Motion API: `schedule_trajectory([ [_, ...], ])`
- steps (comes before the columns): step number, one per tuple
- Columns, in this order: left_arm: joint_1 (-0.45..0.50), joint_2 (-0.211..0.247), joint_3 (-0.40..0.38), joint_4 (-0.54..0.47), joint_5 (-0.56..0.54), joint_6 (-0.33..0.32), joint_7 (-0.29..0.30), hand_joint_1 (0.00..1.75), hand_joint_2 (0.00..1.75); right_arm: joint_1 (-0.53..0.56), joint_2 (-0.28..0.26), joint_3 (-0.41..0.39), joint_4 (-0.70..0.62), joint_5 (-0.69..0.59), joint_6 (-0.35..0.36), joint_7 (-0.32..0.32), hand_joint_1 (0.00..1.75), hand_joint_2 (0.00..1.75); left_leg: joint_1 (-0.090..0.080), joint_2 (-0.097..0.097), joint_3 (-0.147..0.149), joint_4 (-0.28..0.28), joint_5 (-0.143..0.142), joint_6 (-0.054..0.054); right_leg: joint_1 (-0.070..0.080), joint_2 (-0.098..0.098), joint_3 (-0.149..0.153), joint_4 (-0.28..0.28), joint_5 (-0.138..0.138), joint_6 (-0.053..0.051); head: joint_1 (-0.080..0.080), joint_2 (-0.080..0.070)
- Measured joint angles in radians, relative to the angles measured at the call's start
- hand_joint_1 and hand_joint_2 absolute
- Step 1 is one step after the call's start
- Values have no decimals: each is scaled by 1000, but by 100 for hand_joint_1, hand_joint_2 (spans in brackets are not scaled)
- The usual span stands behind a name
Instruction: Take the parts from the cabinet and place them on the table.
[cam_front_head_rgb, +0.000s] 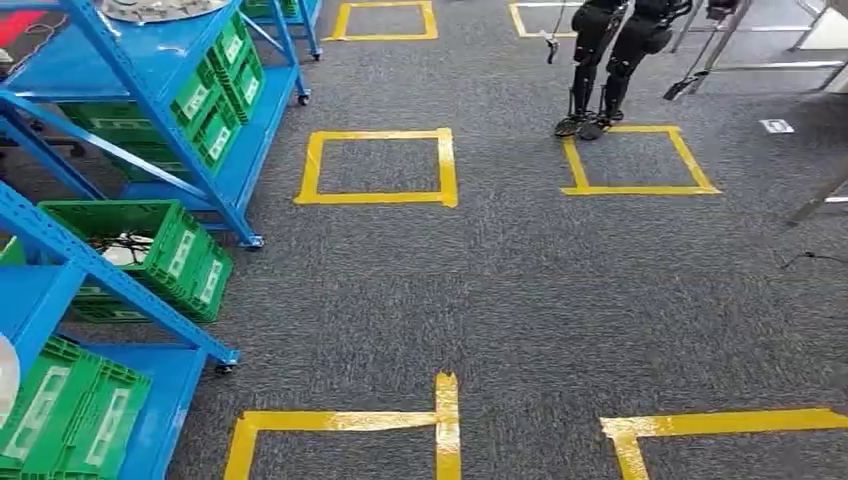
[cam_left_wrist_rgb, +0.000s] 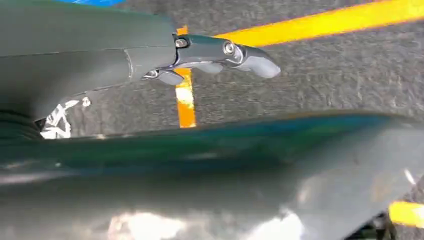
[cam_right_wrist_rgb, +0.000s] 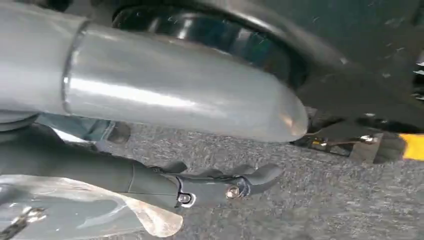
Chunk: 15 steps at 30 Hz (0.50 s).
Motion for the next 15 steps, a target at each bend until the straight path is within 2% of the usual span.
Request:
schedule_trajectory([
  [1, -3, 0, 0, 0, 0, 0, 0, 0, 0, 1, 0, 1, 0, 0, 0, 0, 0, 0, 2, -12, -2, 0, 1, 3, 0, 25, -32, 68, -35, 1, 3, 0],
  [2, -6, -1, 0, 0, 0, 0, 0, 0, 0, 2, 0, 3, 0, 0, 0, 0, 0, 0, 2, -24, -3, 0, 1, 4, 0, 35, -74, 155, -72, 3, 5, 0],
  [3, -6, -2, 0, 0, 0, 0, 0, 0, 0, 4, 0, 3, 0, 0, 0, 2, 0, 0, 1, -38, -3, 0, 0, 5, 0, 38, -117, 233, -97, 5, 4, 0],
  [4, -6, -3, 0, 0, 0, 1, 0, 0, 0, 6, 0, 4, 0, 1, 0, 2, 0, 0, 1, -53, -2, 1, 0, 5, 0, 38, -143, 273, -98, 6, 5, 0],
  [5, -6, -3, 0, 0, 0, 1, 0, 0, 0, 9, 0, 4, 0, 2, 1, 2, 0, 0, 2, -69, 0, 1, 0, 4, -1, 38, -144, 258, -70, 8, 3, 0],
  [6, -5, -3, 0, 0, 0, 1, 0, 0, 0, 9, 0, 4, 0, 2, 3, 2, 0, 0, 4, -84, 2, 2, -1, 3, -3, 39, -125, 203, -26, 8, 5, 0],
  [7, -5, -3, 0, 0, 1, 2, 0, 0, 0, 9, 0, 5, 0, 3, 3, 2, 0, 0, 7, -100, 4, 4, -3, 0, -6, 45, -90, 119, 25, 11, 4, 0],
  [8, -6, -3, 0, 0, 1, 2, 0, 0, 0, 9, 0, 5, 0, 3, 3, 2, 0, 0, 9, -114, 4, 11, -7, -7, -12, 73, -50, 26, 73, 15, 5, 0],
  [9, -7, -2, 0, 0, 1, 3, 0, 0, 0, 10, 0, 6, 0, 3, 4, 2, 0, 0, 8, -125, -2, 18, -11, -14, -20, 147, -37, -5, 54, 19, 6, 0],
  [10, -10, -2, 0, 0, 1, 3, 0, 0, 0, 11, 0, 7, 0, 3, 5, 2, 0, 0, 8, -140, -13, 33, -15, -21, -22, 152, -28, -23, 51, 12, 2, 0],
  [13, -4, -2, 0, 0, 1, 4, 0, 0, 0, 10, 0, 13, 0, 3, 3, 3, 0, 0, 16, -175, -24, 26, -4, -38, -13, 116, -21, -17, 53, -3, 5, 0],
  [14, -3, 0, 0, 0, 1, 4, 0, 0, 0, 10, 0, 13, 0, 3, 3, 3, 0, 0, 17, -173, -25, 33, -10, -41, -19, 97, -17, -24, 56, -10, 4, 0],
  [15, -2, -3, 0, 0, 1, 5, 0, 0, 0, 10, -1, 13, 0, 3, 3, 2, 0, 0, 9, -103, -35, 61, -28, -45, -16, 85, -13, -26, 55, -18, -2, 0],
])
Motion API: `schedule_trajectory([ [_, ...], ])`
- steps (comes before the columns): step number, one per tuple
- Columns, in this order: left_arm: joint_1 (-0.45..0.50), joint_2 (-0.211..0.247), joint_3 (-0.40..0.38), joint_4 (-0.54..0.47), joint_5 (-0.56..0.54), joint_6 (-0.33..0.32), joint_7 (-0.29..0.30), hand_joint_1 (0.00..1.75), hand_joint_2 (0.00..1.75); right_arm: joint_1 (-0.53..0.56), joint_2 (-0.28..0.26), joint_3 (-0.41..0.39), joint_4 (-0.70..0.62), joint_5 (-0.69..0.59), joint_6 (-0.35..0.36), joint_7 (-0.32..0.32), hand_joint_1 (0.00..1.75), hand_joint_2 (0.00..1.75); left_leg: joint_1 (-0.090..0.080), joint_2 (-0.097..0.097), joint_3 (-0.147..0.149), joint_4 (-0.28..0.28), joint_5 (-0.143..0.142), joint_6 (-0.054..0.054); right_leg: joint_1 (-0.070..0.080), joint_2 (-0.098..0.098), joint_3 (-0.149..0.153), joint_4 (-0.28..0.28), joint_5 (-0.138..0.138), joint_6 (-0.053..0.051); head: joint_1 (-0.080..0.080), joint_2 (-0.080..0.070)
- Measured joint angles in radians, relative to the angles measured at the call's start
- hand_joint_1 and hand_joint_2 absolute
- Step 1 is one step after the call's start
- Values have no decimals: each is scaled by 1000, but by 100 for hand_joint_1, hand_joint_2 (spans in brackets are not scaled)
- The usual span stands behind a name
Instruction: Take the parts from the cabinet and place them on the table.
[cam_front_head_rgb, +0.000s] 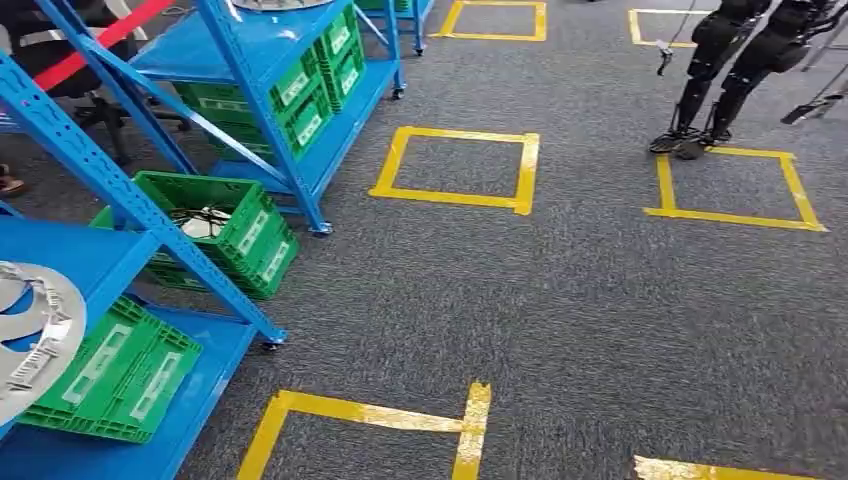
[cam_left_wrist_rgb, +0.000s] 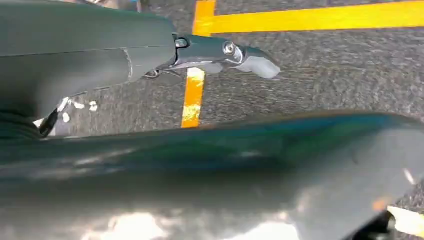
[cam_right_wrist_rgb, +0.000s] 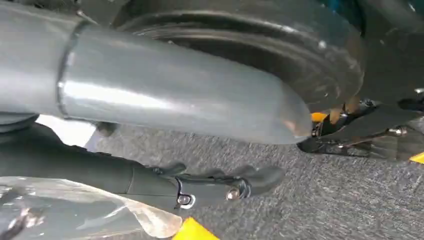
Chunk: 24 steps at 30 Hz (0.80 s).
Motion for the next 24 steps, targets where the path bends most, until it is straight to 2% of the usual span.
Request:
schedule_trajectory([
  [1, -2, 0, 0, 0, 0, 0, 0, 0, 0, 0, 0, 0, 0, 0, 1, -1, 0, 0, 1, 41, -30, 61, -35, -4, 4, -18, 2, 0, -2, -6, -5, 0],
  [2, -6, 0, 0, 0, -1, 0, 0, 0, 0, 1, 0, 0, 0, 0, 1, -1, 0, 0, 2, 58, -67, 137, -71, -7, 8, -36, 3, 0, -4, -10, -5, 0],
  [3, -8, 0, 0, 0, -1, 0, 0, 0, 0, 3, 0, 0, 0, 0, 1, -1, 0, 0, 3, 66, -105, 214, -103, -8, 11, -55, 4, 0, -6, -13, -5, 0],
  [4, -8, 0, 0, 0, -1, 0, 0, 0, 0, 4, 0, 0, 0, 0, 1, -1, 0, 0, 4, 69, -133, 270, -118, -8, 13, -73, 4, 0, -9, -15, -4, 0],
  [5, -5, 0, 0, 0, -1, 0, 0, 0, 0, 3, 0, 0, 0, 0, 0, -1, 0, 0, 4, 69, -135, 272, -103, -7, 14, -88, 7, 0, -12, -15, -5, 0],
  [6, -2, 0, 0, 0, -1, -1, 0, 0, 0, 2, 0, 0, 0, 0, 1, -1, 0, 0, 4, 70, -114, 233, -71, -4, 16, -101, 10, 0, -14, -15, -5, 0],
  [7, 0, 1, 0, 0, -1, -1, 0, 0, 0, 1, 0, 0, 0, 0, 1, -1, 0, 0, 2, 76, -74, 154, -25, 1, 17, -112, 15, 0, -18, -14, -5, 0],
  [8, 0, 2, 0, 0, -1, -1, 0, 0, 0, 0, 0, 0, 0, 0, 1, -1, 0, 0, -2, 98, -24, 58, 20, 10, 18, -125, 23, 0, -23, -12, -5, 0],
  [9, -1, 3, 0, 0, -1, -1, 0, 0, 0, 1, 0, 0, 0, 0, 1, -1, 0, 0, -12, 147, 10, -8, 28, 18, 18, -135, 26, -2, -27, -10, -4, 0],
  [10, -6, 3, 0, 0, -1, -1, 0, 0, 0, 0, 0, 0, 0, 0, 1, -2, 0, 0, -24, 166, 18, -25, 14, 24, 25, -147, 26, -2, -35, -2, -6, 0],
  [12, -6, 3, 0, 0, -1, -2, -1, 0, 0, -2, 0, 0, 0, 0, 1, -1, 0, 0, -25, 144, 17, -24, 14, 30, 23, -170, 30, -8, -37, 3, -4, 0],
  [13, -2, 4, 0, 0, 0, -5, -1, 0, 0, -5, 2, 1, -2, 0, 1, -2, 0, 0, -27, 133, 14, -26, 14, 35, 22, -180, 48, -13, -37, 6, -5, 0],
  [14, -1, 5, 0, 0, 0, -8, -2, 0, 0, -10, 2, 1, -4, 0, 1, -3, 0, 0, -19, 120, 26, -44, 23, 44, 23, -182, 51, -12, -43, 14, -6, 0],
  [15, 1, 4, 0, 0, 0, -9, -2, 0, 0, -13, 2, 1, -4, 0, 0, -3, 0, 0, -16, 112, 31, -51, 27, 47, 20, -122, 41, 3, -56, 17, 0, 0],
  [16, 0, 5, 0, 0, 0, -9, -3, 0, 0, -12, 2, 1, -4, 0, 0, -4, 0, 0, -12, 104, 31, -53, 30, 53, 18, -77, 17, 53, -86, 16, 1, 0],
  [17, -4, 3, 0, 0, 0, -9, -4, 0, 0, -11, 2, 1, -4, 0, 1, -4, 0, 0, -10, 91, 29, -53, 29, 55, 18, -57, -21, 129, -119, 18, 3, 0],
  [18, -6, 3, 0, 0, 0, -11, -6, 0, 0, -8, 2, 1, -4, 0, 3, -4, 0, 0, -9, 76, 30, -53, 29, 56, 18, -49, -70, 221, -152, 19, 2, 0],
  [19, -6, 2, 0, 0, 0, -12, -7, 0, 0, -7, 2, 1, -4, 0, 3, -4, 0, 0, -9, 61, 31, -52, 28, 58, 18, -47, -111, 284, -164, 22, 2, 0],
  [20, -6, 2, 0, 0, 0, -12, -8, 0, 0, -4, 2, 1, -4, 0, 3, -5, 0, 0, -9, 45, 32, -52, 27, 58, 18, -47, -133, 300, -151, 23, 2, 0],
  [21, -6, 2, 0, 0, 0, -12, -8, 0, 0, -2, 2, 1, -4, 0, 3, -7, 0, 0, -7, 29, 35, -52, 25, 56, 17, -47, -132, 271, -116, 24, 2, 0],
  [23, -4, 2, 0, 0, 1, -11, -8, 0, 0, -1, 2, 1, -4, 0, 3, -7, 0, 0, -1, -2, 42, -46, 18, 46, 11, -33, -76, 116, -9, 29, 2, 0],
  [24, -4, 3, 0, 0, 1, -11, -9, 0, 0, 0, 2, 1, -4, 0, 3, -7, 0, 0, 0, -16, 40, -41, 12, 37, 1, 18, -47, 35, 26, 36, 4, 0],
])
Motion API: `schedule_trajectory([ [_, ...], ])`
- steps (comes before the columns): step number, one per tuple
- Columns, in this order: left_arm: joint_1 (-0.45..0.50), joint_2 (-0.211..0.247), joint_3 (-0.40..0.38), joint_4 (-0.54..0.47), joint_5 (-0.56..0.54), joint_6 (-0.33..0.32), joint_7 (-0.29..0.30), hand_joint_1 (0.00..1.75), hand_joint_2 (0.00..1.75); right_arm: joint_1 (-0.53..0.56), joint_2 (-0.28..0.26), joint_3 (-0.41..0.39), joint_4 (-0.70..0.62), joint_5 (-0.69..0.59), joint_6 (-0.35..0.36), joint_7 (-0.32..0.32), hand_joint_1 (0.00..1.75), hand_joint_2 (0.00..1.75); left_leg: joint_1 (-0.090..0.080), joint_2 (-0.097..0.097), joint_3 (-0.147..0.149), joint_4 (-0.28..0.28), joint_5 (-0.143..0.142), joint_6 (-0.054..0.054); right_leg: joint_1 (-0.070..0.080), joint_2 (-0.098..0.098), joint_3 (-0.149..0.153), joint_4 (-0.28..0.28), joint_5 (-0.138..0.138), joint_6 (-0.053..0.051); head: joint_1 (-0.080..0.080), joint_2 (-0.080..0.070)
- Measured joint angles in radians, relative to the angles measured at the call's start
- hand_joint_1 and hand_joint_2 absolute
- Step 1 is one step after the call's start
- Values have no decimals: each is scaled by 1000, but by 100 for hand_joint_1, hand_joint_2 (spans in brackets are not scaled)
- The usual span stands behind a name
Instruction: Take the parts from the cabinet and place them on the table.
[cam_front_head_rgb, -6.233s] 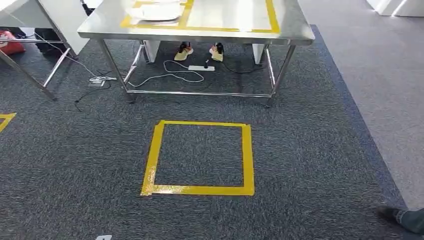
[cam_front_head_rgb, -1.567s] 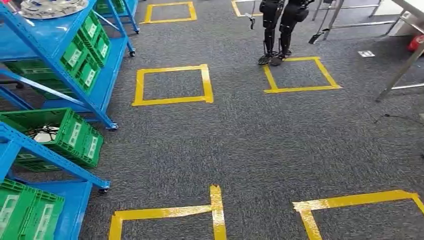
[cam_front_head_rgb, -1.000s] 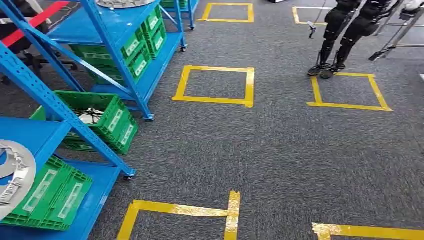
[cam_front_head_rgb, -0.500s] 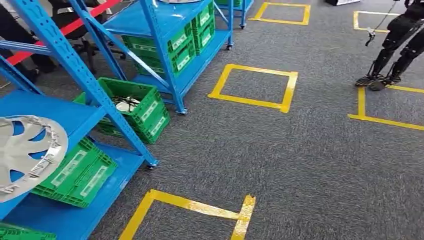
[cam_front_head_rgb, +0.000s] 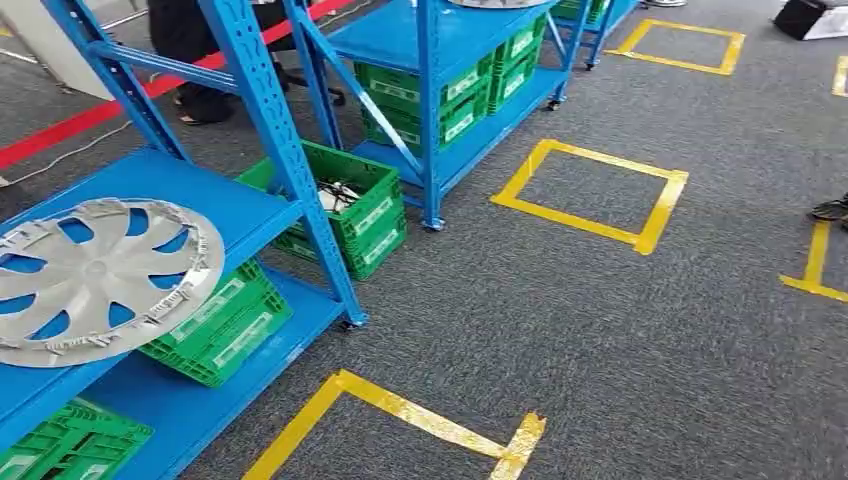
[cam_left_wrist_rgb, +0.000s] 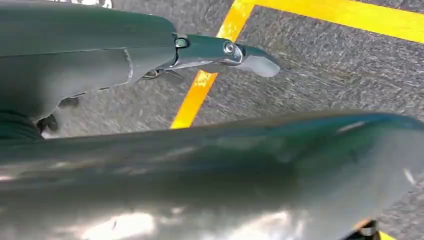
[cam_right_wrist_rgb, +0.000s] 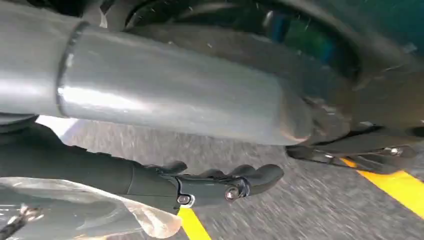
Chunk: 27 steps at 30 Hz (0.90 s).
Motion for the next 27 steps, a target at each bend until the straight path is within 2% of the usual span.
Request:
schedule_trajectory([
  [1, -4, 1, 0, 0, 0, 0, 0, 0, 0, 3, 0, 0, 0, 0, 0, 0, 0, 0, -4, -14, -8, 16, -6, -8, -5, 54, 12, -22, -18, 0, 4, 0],
  [2, -4, 0, 0, 0, 0, 0, -3, 0, 0, 1, 0, 0, 0, 0, 1, -1, 0, 0, -2, -27, -14, 13, -3, -12, -4, 42, 19, -16, -21, -12, 0, 0],
  [4, 2, 0, 0, 0, 1, 0, -6, 0, 0, 1, -1, 0, 0, 0, 3, 1, 0, 0, 6, -48, -19, 8, 3, -22, 3, 22, 22, -18, -21, -24, 0, 0],
  [5, 5, 0, 0, 0, 1, 0, -7, 0, 0, 2, -1, 0, 0, 0, 6, -1, 0, 0, 6, -63, -19, 11, 0, -26, -1, 6, 26, -24, -19, -33, 0, 0],
  [6, 6, 0, 0, 0, 1, 0, -9, 0, 0, 1, -2, 0, -1, 2, 8, -2, 0, 0, 2, -8, -21, 25, -9, -31, 0, -10, 32, -28, -18, -42, -1, 0],
  [7, 5, 0, 0, 0, 1, 0, -9, 0, 0, 2, -2, 0, -1, 3, 10, -5, 0, 0, 0, 48, -41, 68, -36, -36, 3, -24, 37, -31, -20, -50, -12, 0],
  [8, 2, 0, 0, 0, 1, 0, -11, 0, 0, 3, -2, 0, -1, 4, 11, -5, 0, 0, 1, 71, -76, 137, -72, -40, 6, -41, 38, -31, -22, -54, -10, 0],
  [10, -2, -1, 0, 0, 1, 0, -12, 0, 0, 6, -2, 1, -1, 5, 11, -5, 0, 0, 3, 84, -154, 291, -134, -43, 11, -79, 41, -31, -28, -59, -11, 0],
  [11, -1, -1, 0, 0, 1, 0, -12, 0, 0, 6, -2, 1, -1, 6, 11, -5, 0, 0, 4, 85, -172, 323, -135, -42, 12, -94, 42, -31, -30, -59, -10, 0],
  [12, 3, -1, 0, 0, 2, 0, -12, 0, 0, 5, -2, 1, -1, 6, 11, -5, 0, 0, 4, 85, -165, 309, -113, -41, 13, -107, 45, -31, -33, -60, -11, 0],
  [14, 8, 0, 0, 0, 3, 0, -14, 0, 0, 2, -2, 2, -1, 8, 12, -5, 0, 0, 1, 98, -91, 159, -19, -29, 16, -131, 57, -31, -40, -59, -11, 0],
  [15, 7, 0, 0, 0, 3, 0, -15, 0, 0, 2, -2, 3, -2, 8, 13, -5, 0, 0, -6, 131, -44, 66, 22, -17, 17, -143, 64, -32, -45, -56, -11, 0],
  [16, 5, 1, 0, 0, 3, 0, -15, 0, 0, 2, -2, 4, -2, 8, 14, -5, 0, 0, -19, 189, -24, 31, 9, -8, 19, -152, 56, -33, -50, -52, -9, 0],
  [17, 0, 1, 0, 0, 6, 0, -16, 0, 0, 3, -2, 5, -2, 9, 14, -6, 0, 0, -26, 190, -19, 14, 2, -3, 23, -164, 69, -33, -56, -44, -14, 0],
  [18, 0, 0, 0, 0, 7, 0, -16, 0, 0, 1, -2, 5, -2, 10, 14, -5, 0, 0, -27, 179, -23, 15, 4, 0, 24, -179, 67, -35, -56, -41, -12, 0],
  [20, 6, 1, 1, 0, 13, 0, -18, 0, 0, -4, -1, 6, -4, 11, 14, -6, 0, 0, -28, 152, -23, 6, 6, 8, 24, -205, 88, -45, -57, -34, -12, 0],
  [21, 8, 0, 1, 0, 16, 1, -18, 0, 0, -5, -1, 6, -5, 12, 14, -6, 0, 0, -13, 140, -3, -15, 17, 13, 20, -191, 86, -44, -69, -28, -13, 0],
  [22, 9, 0, 1, 0, 19, 2, -19, 0, 0, -7, -1, 6, -5, 12, 13, -6, 0, 0, -11, 131, 2, -21, 19, 17, 22, -129, 79, -18, -83, -24, -5, -1],
  [23, 6, 0, 2, 0, 20, 4, -20, 0, 0, -8, -1, 6, -5, 11, 10, -6, 0, 0, -10, 118, 0, -21, 21, 22, 20, -91, 48, 44, -114, -23, -5, 0],
  [24, 3, -1, 2, 0, 19, 4, -20, 0, 0, -7, -1, 6, -5, 10, 10, -6, 0, 0, -9, 103, 0, -21, 20, 24, 18, -72, 1, 134, -151, -20, -1, 0],
  [25, 3, -2, 2, 0, 19, 3, -21, 0, 0, -5, -1, 6, -5, 10, 10, -6, 0, 0, -9, 89, 0, -21, 19, 25, 17, -66, -44, 210, -175, -18, 0, 0],
  [26, 3, -2, 2, 0, 19, 3, -21, 0, 0, -4, -1, 6, -5, 10, 10, -5, 0, 0, -9, 74, 1, -20, 19, 26, 17, -65, -80, 259, -179, -15, 0, 0],
  [27, 4, -2, 2, 0, 19, 3, -21, 0, 0, -2, -1, 6, -5, 10, 10, -5, 0, 0, -7, 59, 3, -20, 17, 24, 16, -65, -90, 256, -156, -13, 0, 0],
])
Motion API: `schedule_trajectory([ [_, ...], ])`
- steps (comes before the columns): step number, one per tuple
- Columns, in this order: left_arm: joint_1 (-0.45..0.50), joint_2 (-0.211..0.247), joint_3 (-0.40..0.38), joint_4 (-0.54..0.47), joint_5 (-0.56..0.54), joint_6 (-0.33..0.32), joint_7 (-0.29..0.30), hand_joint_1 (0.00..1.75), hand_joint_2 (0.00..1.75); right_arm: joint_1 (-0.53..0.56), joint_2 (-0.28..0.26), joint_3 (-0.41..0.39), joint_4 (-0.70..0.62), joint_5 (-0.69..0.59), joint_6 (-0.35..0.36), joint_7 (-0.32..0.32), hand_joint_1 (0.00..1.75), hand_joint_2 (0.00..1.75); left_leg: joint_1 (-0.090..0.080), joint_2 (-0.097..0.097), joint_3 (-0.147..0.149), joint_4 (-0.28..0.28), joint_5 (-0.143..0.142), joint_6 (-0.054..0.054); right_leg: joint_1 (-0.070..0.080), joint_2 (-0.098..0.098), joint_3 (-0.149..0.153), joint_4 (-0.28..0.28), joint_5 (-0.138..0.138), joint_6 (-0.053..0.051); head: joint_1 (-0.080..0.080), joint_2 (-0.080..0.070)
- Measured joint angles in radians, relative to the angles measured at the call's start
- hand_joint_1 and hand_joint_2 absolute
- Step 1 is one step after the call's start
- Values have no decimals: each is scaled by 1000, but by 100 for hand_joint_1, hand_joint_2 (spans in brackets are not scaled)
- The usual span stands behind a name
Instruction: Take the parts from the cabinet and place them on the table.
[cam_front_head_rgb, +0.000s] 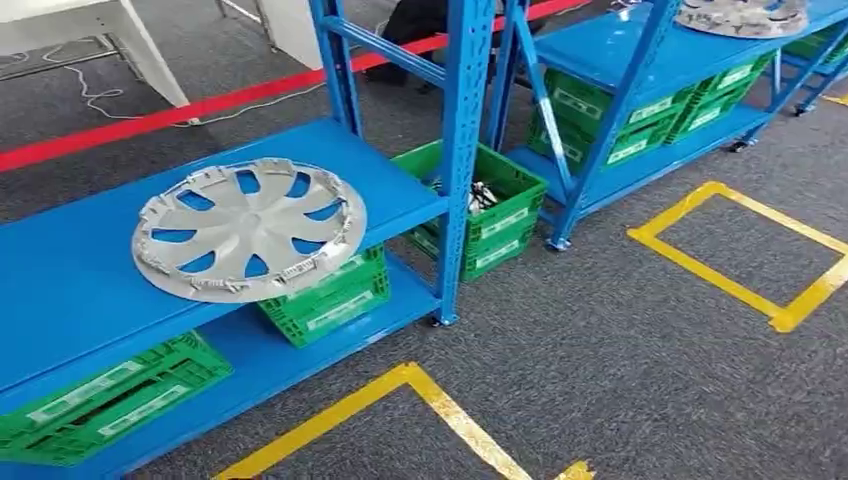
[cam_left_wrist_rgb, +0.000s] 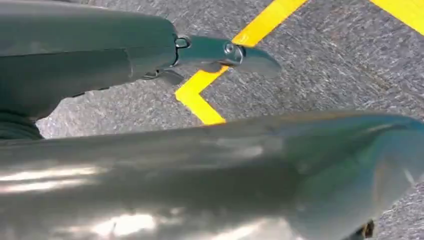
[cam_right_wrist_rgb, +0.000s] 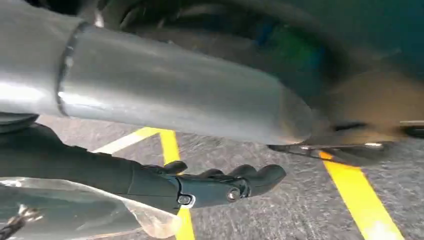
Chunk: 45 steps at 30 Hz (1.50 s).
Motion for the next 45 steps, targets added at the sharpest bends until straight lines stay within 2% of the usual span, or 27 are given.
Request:
schedule_trajectory([
  [2, 3, 0, 0, 0, 0, 0, 0, 0, 0, 4, 0, 0, 0, 0, 0, 0, 0, 0, 5, -33, 7, 3, -5, -8, -4, 6, 43, -132, 104, 4, 0, 0],
  [3, 2, 0, 0, 0, 0, 0, 0, 0, 0, 3, 0, 0, 0, 0, 0, 0, 0, 0, 9, -46, 9, 8, -10, -15, -10, 27, 81, -227, 157, 8, 0, 0],
  [4, 2, 1, 0, 0, 0, 0, 0, 0, 0, 3, 0, 0, 0, 0, 0, 0, 0, 0, 9, -57, 4, 14, -16, -23, -17, 80, 101, -267, 151, 11, 0, 0],
  [5, -2, 1, 0, 0, 0, 0, 0, 0, 0, 4, 0, 0, 0, 0, -2, 0, 0, 0, 6, -69, -3, 31, -22, -30, -19, 96, 111, -288, 144, 5, 2, 0],
  [8, 5, 1, 0, 0, 0, 0, -1, 0, 0, 2, 0, 0, 0, 0, -2, 0, 0, 0, 14, -98, -13, 22, -14, -44, -9, 64, 115, -280, 145, -16, 2, 0],
  [9, 6, 2, 0, 0, 0, 0, -1, 0, 0, 2, 0, 0, -1, 0, -2, 0, 0, 0, 14, -94, -12, 29, -21, -48, -17, 49, 118, -286, 148, -24, 2, 0],
  [10, 7, 1, 0, 0, 0, 1, -1, 0, 0, 2, -1, 0, -1, 0, -2, 0, 0, 0, 8, -29, -21, 53, -36, -54, -15, 39, 123, -289, 146, -31, -5, 0],
  [11, 4, 1, 0, 0, 0, 1, -1, 0, 0, 3, -1, 0, -1, 0, -2, -1, 0, 0, 9, 3, -47, 105, -65, -59, -14, 24, 125, -289, 144, -36, -11, 0],
  [13, -1, 1, 0, 0, -3, 1, -2, 0, 0, 6, -1, 0, -1, -1, -2, -1, 0, 0, 12, 22, -127, 263, -136, -64, -10, -10, 128, -288, 138, -42, -11, 0],
  [15, 1, 1, 0, 0, -3, 1, -2, 0, 0, 7, -1, 0, 0, -3, -2, -1, 0, 0, 14, 26, -165, 332, -141, -66, -8, -39, 131, -288, 133, -44, -11, 0],
  [18, 7, 1, 0, 0, -8, 2, -2, 0, 0, 4, -1, 0, -1, -6, -2, -5, 0, 0, 11, 47, -74, 138, -14, -52, -6, -74, 147, -289, 124, -41, -11, 0],
  [19, 5, 1, 0, 0, -11, 3, -2, 0, 0, 4, -1, 0, -1, -7, -2, -6, 0, 0, 3, 94, -34, 55, 14, -40, -5, -84, 151, -290, 119, -37, -11, 0],
  [20, 0, 2, 0, 0, -14, 3, -2, 0, 0, 4, -1, 0, -1, -7, -2, -7, 0, 0, -11, 125, -22, 32, -9, -35, 2, -97, 150, -290, 112, -28, -12, 0],
  [24, 6, 2, 0, 0, -17, 4, 1, 0, 0, -5, -1, 0, -3, -7, -2, -8, 0, 0, -8, 79, -23, 17, -5, -18, 4, -142, 180, -304, 106, -8, -13, 0],
  [26, 8, 1, -1, 0, -19, 6, 8, 0, 0, -7, -1, 0, -4, -8, -10, -7, 0, 0, 3, 61, -9, 2, 7, -10, 2, -37, 150, -247, 67, 0, -2, 0],
  [27, 3, 1, -1, 0, -19, 7, 9, 0, 0, -6, -1, 0, -4, -10, -14, -6, 0, 0, 4, 48, -12, 2, 7, -7, 1, -14, 113, -175, 33, 0, -2, 0],
  [29, 0, 0, -1, 0, -19, 9, 10, 0, 0, -2, -1, 0, -4, -13, -24, 0, 0, 0, 2, 20, -11, 2, 4, -3, 2, -1, 27, -24, -19, 0, -2, 0],
  [31, 0, 0, -1, 0, -19, 11, 12, 0, 0, 5, 0, 0, -4, -13, -31, 3, 0, 0, 2, -14, -6, 3, 2, -4, 2, -1, 4, -25, 24, -1, -3, 0],
  [33, 3, 0, -1, 0, -19, 13, 12, 0, 0, 6, 0, 0, -4, -13, -33, 3, 0, 0, 4, -44, 3, 5, -4, -10, -1, 12, 60, -177, 129, -2, -2, 0],
  [34, 2, -1, -2, 0, -19, 13, 12, 0, 0, 5, 0, 0, -4, -13, -33, 3, 0, 0, 6, -58, 5, 9, -8, -16, -4, 42, 94, -267, 173, -2, -2, 0],
  [35, 0, -1, -2, 0, -19, 15, 12, 0, 0, 6, 0, 0, -4, -13, -33, 3, 0, 0, 1, -67, 0, 14, -12, -22, -7, 89, 104, -283, 150, -4, -2, 0],
  [39, 5, -1, -2, 0, -19, 16, 13, 0, 0, 3, 0, 0, -4, -13, -33, 4, 0, 0, 10, -110, -10, 14, -10, -43, -5, 53, 122, -293, 154, -28, -4, 0],
  [40, 6, 1, -2, 0, -19, 16, 13, 0, 0, 3, 2, 0, -5, -13, -33, 3, 0, 0, 9, -89, -10, 23, -18, -47, -9, 38, 126, -297, 155, -32, -3, 0],
  [41, 5, 0, -2, 0, -19, 17, 13, 0, 0, 4, 1, 0, -5, -13, -32, -2, 0, 0, 5, -29, -28, 62, -42, -54, -8, 26, 129, -298, 152, -40, -15, 0],
  [42, 1, 0, -2, 0, -19, 16, 12, 0, 0, 5, 1, 0, -5, -15, -30, -7, 0, 0, 7, 3, -64, 133, -78, -60, -6, 11, 132, -298, 149, -44, -15, 0],
  [44, -3, 0, -2, 0, -19, 10, 10, 0, 0, 9, 1, 0, -5, -25, -31, -13, 0, 0, 10, 24, -142, 285, -139, -67, -4, -13, 136, -298, 141, -48, -14, 0],
  [45, -2, 0, -2, 0, -19, 7, 10, 0, 0, 10, 1, 0, -5, -32, -34, -16, 0, 0, 12, 27, -164, 325, -144, -68, -4, -24, 138, -298, 139, -48, -15, 0],
])
